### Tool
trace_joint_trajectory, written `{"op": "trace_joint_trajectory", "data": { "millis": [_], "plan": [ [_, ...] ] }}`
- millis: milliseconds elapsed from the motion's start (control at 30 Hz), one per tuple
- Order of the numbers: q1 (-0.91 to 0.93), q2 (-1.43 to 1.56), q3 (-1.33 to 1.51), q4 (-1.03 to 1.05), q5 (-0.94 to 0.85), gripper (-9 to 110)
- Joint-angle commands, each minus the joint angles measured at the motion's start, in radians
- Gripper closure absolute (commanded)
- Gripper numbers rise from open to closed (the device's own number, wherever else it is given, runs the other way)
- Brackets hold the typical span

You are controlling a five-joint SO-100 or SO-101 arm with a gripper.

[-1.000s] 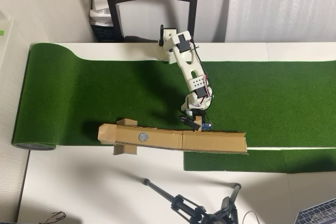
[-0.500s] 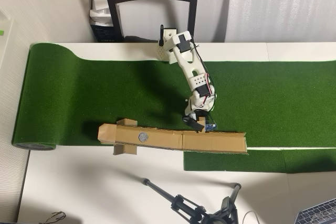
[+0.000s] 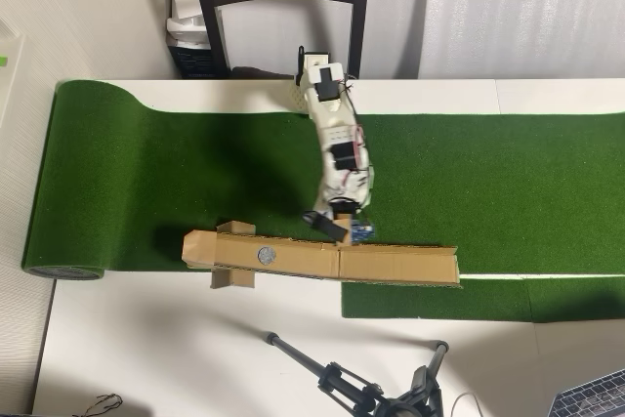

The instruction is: Pick up the golf ball and place it on the gray mark at the back.

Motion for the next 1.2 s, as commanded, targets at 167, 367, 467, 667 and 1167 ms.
{"op": "trace_joint_trajectory", "data": {
  "millis": [167, 367, 467, 667, 1167],
  "plan": [
    [0.166, 0.005, -0.13, -0.143, -0.275, 81],
    [0.236, -0.052, -0.132, -0.233, -0.316, 81],
    [0.262, -0.077, -0.132, -0.291, -0.334, 81],
    [0.282, -0.126, -0.132, -0.327, -0.357, 81],
    [0.267, -0.181, -0.13, -0.353, -0.356, 81]
  ]
}}
